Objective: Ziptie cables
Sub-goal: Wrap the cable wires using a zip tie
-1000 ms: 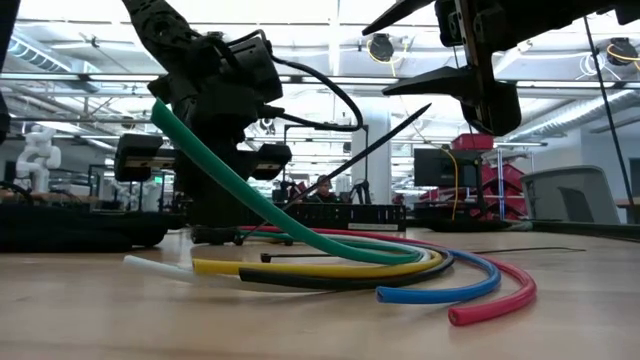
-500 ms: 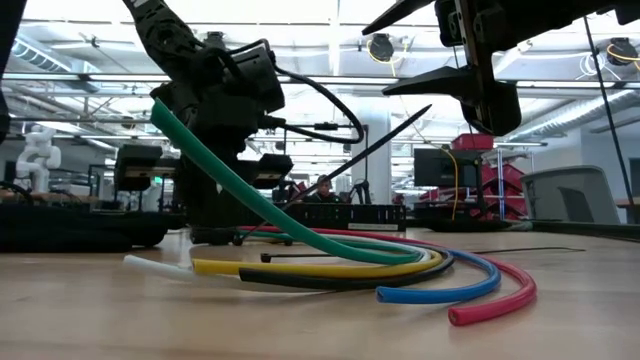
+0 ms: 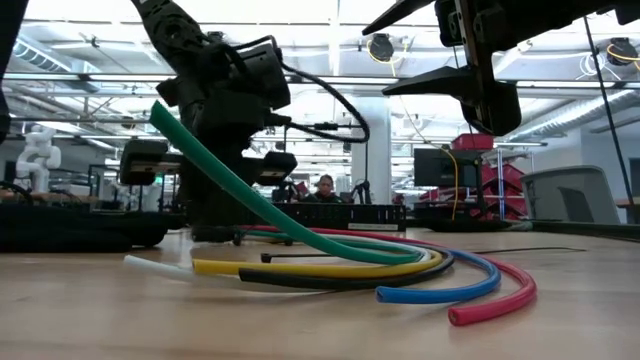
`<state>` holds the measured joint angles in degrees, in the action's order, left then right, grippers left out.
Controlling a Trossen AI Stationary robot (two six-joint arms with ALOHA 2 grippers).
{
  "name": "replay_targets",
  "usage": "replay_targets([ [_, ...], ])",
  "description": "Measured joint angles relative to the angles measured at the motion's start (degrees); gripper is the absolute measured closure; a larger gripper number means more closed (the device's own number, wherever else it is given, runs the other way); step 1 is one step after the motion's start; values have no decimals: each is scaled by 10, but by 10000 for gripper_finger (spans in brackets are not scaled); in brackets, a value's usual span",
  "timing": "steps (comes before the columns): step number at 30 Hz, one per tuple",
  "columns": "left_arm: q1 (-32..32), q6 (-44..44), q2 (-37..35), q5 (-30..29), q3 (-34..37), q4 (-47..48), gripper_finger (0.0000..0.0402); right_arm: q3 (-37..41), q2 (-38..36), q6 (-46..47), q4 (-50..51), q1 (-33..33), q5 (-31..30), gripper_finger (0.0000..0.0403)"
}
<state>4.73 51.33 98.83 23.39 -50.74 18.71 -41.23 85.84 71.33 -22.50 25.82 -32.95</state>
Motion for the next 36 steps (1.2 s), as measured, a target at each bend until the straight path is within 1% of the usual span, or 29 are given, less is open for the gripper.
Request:
replay_targets([
  [9, 0, 0, 0, 2, -4, 16, 354, 0, 0, -1, 0, 0, 0, 154],
  [21, 0, 1, 0, 4, -4, 14, 355, 0, 0, -4, 0, 0, 0, 154],
  [23, 0, 3, 0, 4, -4, 14, 363, 0, 0, -4, 0, 0, 0, 154],
  [28, 0, 2, 0, 4, -4, 13, 395, 0, 0, -4, 0, 0, 0, 154],
  [36, 0, 2, -1, 4, -4, 13, 392, 0, 0, -4, 0, 0, 0, 154],
])
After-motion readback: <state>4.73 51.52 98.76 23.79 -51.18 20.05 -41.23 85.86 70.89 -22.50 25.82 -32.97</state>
